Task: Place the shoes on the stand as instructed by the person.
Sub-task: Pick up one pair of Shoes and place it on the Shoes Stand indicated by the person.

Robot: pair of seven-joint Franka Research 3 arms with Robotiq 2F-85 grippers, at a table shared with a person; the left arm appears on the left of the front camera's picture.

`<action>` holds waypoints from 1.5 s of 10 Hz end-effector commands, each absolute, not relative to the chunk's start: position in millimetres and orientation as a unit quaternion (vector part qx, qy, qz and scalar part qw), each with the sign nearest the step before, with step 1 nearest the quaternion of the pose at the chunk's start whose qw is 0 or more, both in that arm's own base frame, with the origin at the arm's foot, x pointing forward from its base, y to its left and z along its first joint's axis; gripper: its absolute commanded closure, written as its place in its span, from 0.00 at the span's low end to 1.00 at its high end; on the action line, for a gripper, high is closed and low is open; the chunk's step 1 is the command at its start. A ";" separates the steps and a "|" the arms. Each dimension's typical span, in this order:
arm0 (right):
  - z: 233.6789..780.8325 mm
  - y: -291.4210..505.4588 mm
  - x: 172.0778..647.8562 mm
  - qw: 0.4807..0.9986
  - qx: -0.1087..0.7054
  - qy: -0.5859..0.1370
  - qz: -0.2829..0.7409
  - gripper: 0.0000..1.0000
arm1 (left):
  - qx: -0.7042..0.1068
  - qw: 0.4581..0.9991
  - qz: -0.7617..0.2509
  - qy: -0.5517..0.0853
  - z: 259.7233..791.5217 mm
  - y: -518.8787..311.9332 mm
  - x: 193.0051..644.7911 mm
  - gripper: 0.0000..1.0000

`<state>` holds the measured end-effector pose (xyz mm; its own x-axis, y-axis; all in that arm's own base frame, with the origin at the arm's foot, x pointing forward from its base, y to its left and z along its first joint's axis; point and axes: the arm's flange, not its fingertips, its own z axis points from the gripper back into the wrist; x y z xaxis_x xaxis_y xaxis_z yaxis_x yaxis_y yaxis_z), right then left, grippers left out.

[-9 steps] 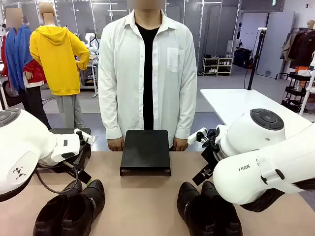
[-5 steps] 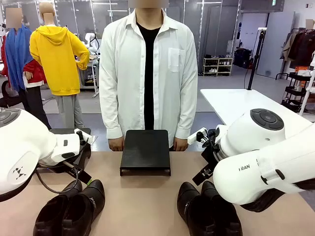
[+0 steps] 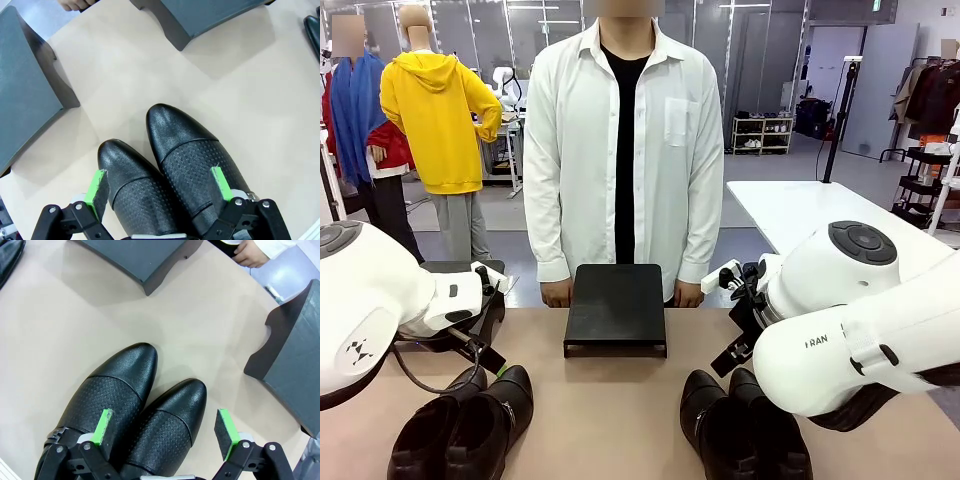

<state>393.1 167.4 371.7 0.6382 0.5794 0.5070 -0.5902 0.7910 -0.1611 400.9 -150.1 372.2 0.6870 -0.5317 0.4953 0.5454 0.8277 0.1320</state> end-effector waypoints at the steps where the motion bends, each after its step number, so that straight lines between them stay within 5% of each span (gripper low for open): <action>1: 371.7 167.3 393.2 0.905 0.010 -0.277 0.322 0.00 | -0.013 0.918 -0.293 -0.266 372.2 -149.9 401.0 0.00; 11: 371.7 167.4 393.1 0.905 0.010 -0.277 0.323 0.00 | -0.013 0.918 -0.293 -0.266 372.2 -150.2 400.9 0.00; 12: 392.7 166.3 403.3 0.889 -0.046 -0.300 0.342 0.00 | -0.006 0.916 -0.302 -0.264 383.6 -150.8 404.2 0.00; 15: 448.4 163.9 406.6 0.900 -0.015 -0.282 0.331 0.00 | -0.028 0.919 -0.315 -0.236 432.7 -157.1 405.5 0.00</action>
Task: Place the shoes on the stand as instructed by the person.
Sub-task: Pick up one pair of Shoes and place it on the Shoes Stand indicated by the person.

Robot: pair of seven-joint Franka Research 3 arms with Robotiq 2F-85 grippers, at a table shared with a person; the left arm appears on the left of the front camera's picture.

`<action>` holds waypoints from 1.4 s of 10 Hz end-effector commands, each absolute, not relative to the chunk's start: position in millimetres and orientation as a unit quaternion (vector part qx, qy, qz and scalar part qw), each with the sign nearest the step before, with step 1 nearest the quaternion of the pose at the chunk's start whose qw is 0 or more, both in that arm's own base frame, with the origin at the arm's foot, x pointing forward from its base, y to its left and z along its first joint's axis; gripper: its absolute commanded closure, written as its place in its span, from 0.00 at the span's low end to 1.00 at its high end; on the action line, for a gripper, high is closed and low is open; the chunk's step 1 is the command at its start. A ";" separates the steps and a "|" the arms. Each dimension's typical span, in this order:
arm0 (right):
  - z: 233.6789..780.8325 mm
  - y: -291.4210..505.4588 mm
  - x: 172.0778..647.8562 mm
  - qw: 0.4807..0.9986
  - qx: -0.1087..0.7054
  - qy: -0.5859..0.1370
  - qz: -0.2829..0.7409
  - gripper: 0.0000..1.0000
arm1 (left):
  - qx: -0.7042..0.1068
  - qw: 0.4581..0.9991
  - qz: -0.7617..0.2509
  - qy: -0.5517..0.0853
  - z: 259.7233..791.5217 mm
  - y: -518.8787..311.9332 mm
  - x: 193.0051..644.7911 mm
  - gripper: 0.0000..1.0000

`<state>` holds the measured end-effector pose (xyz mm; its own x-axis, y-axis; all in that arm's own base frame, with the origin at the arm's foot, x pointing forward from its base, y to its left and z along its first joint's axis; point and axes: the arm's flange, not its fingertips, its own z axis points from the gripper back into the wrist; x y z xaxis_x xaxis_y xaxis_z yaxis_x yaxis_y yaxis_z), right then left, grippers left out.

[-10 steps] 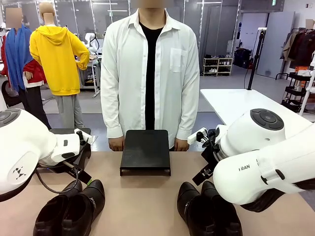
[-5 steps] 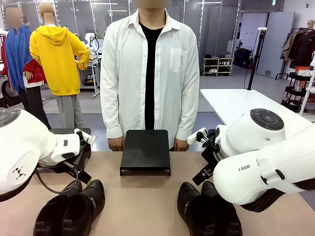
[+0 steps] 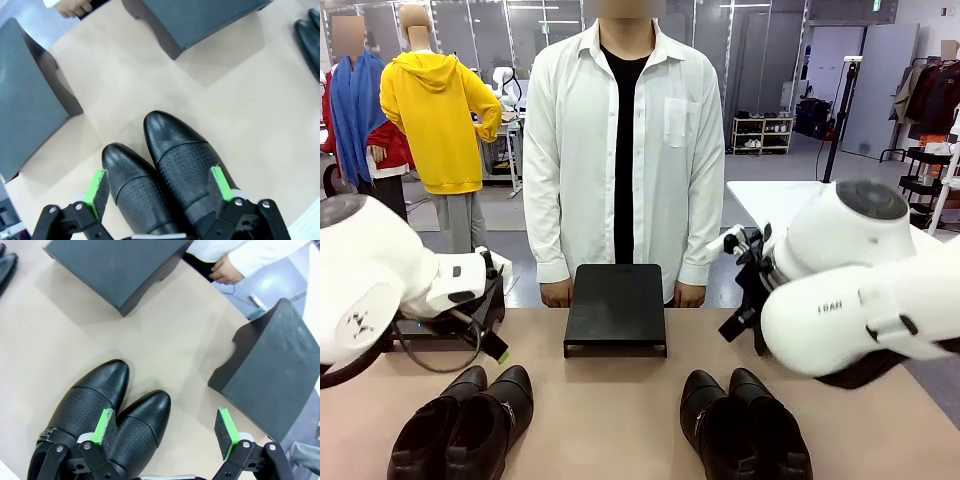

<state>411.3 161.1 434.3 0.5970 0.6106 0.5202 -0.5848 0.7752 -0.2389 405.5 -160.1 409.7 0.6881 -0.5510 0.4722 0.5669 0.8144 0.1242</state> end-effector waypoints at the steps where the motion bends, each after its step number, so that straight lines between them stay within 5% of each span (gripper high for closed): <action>1: 461.8 163.0 404.6 0.907 0.016 -0.270 0.322 0.00 | -0.045 0.919 -0.310 -0.240 446.6 -156.0 406.3 0.00; 3: 486.0 156.9 391.3 0.919 0.062 -0.247 0.302 0.00 | -0.081 0.923 -0.307 -0.219 471.7 -151.2 397.5 0.00; 7: 531.4 76.6 383.4 0.919 0.249 -0.197 0.234 0.00 | -0.296 0.878 -0.292 -0.239 530.4 -77.7 365.5 0.00; 11: 540.0 -50.2 379.6 0.877 0.426 -0.157 0.156 0.00 | -0.469 0.814 -0.244 -0.241 542.0 33.9 315.6 0.00; 14: 526.4 -141.1 346.6 0.837 0.507 -0.196 0.062 0.00 | -0.539 0.775 -0.149 -0.294 532.3 113.9 270.3 0.00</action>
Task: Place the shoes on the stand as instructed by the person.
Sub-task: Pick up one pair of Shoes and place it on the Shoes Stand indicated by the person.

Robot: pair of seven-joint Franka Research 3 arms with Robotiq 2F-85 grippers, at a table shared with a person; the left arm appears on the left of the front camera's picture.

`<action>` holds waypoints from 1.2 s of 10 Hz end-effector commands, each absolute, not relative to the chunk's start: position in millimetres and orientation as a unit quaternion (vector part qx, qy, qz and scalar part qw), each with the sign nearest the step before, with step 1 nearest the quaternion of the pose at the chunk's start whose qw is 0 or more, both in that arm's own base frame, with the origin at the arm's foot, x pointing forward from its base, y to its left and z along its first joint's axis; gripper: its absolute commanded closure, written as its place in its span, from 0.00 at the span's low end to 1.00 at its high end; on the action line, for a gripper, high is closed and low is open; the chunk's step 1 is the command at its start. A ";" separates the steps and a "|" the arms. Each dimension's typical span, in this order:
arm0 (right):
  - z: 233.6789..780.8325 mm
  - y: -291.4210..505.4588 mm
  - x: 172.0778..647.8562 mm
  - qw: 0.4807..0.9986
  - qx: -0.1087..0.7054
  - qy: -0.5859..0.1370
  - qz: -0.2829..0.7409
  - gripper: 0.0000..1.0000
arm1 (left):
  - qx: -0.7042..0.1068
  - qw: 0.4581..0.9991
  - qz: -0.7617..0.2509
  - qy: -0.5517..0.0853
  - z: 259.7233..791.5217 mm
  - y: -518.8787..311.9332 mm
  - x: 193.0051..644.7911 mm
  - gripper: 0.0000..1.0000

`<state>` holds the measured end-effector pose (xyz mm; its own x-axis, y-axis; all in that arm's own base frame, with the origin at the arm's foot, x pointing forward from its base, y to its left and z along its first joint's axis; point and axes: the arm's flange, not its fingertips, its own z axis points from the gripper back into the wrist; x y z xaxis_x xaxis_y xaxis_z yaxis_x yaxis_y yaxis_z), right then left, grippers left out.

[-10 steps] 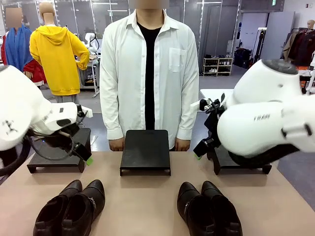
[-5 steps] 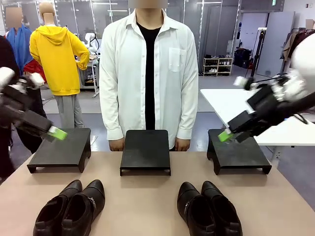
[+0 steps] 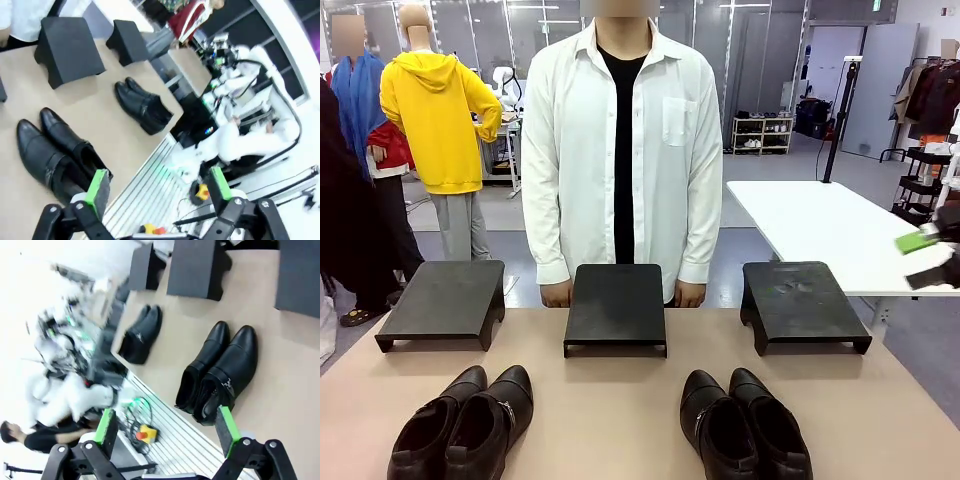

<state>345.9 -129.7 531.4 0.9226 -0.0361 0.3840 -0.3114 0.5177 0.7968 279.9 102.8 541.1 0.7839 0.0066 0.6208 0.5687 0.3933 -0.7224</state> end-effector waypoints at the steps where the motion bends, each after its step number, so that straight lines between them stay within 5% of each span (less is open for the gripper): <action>1: 519.5 -162.8 332.4 0.828 0.518 -0.210 0.040 0.00 | -0.555 0.764 -0.111 -0.310 524.9 142.6 252.5 0.00; 12: 506.0 -197.4 307.7 0.817 0.534 -0.217 -0.009 0.00 | -0.547 0.770 -0.057 -0.324 520.6 185.2 212.4 0.00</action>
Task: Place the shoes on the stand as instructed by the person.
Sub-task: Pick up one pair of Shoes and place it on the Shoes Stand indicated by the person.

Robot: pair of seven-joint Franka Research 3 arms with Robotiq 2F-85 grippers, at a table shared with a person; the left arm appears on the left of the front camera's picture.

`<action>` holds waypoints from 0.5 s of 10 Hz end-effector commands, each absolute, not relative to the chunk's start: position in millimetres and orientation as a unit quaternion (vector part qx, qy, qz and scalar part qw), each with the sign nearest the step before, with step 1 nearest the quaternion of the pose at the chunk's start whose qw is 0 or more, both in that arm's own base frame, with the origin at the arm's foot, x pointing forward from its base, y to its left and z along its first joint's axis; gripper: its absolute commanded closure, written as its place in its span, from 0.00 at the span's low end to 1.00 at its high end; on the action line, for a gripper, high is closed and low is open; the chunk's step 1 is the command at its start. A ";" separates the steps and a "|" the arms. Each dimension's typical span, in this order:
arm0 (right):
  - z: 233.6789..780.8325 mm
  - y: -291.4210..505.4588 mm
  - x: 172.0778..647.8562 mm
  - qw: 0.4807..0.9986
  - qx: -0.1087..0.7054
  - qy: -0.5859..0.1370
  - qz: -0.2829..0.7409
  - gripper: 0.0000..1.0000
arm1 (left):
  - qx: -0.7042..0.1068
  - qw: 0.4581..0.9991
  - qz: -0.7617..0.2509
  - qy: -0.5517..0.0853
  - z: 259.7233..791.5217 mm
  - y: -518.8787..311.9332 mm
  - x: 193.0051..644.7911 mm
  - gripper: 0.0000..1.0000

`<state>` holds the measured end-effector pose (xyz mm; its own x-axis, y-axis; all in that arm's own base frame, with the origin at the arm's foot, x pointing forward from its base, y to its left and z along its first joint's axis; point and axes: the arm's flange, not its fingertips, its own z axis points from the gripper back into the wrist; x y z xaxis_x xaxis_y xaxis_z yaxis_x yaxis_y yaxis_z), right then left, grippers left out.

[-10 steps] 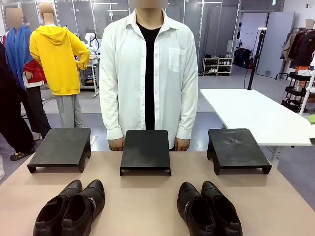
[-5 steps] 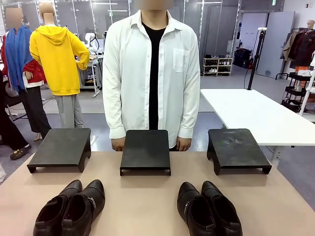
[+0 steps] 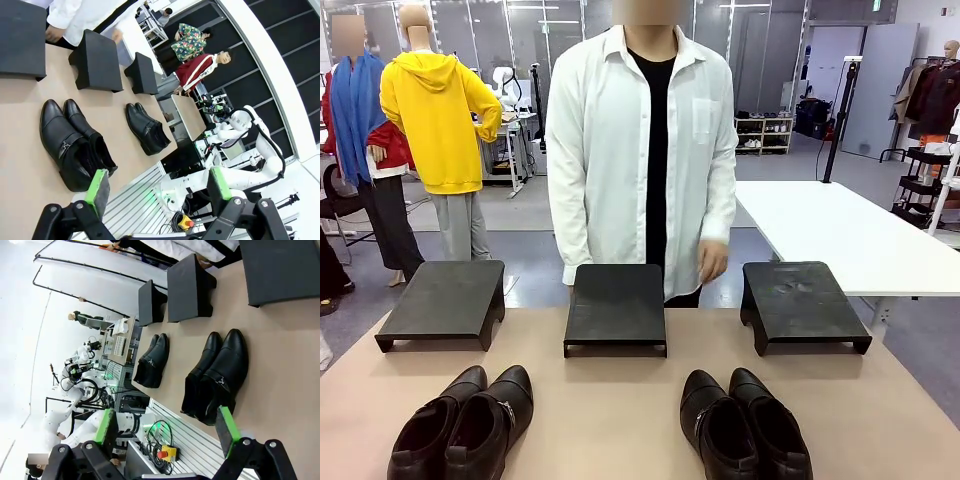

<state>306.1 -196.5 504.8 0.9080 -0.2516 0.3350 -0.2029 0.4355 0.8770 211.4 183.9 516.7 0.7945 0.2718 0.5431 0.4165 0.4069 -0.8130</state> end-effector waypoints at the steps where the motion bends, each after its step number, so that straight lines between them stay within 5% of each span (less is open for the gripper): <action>1: 506.0 -197.4 307.7 0.817 0.534 -0.217 -0.009 0.00 | -0.547 0.770 -0.057 -0.324 520.6 185.2 212.4 0.00; 5: 506.0 -197.4 307.7 0.817 0.534 -0.217 -0.009 0.00 | -0.547 0.770 -0.057 -0.324 520.6 185.2 212.4 0.00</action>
<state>306.0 -196.2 504.7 0.9091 -0.2503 0.3329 -0.2011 0.4363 0.8770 211.0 183.3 517.5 0.7950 0.2710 0.5427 0.4159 0.4077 -0.8129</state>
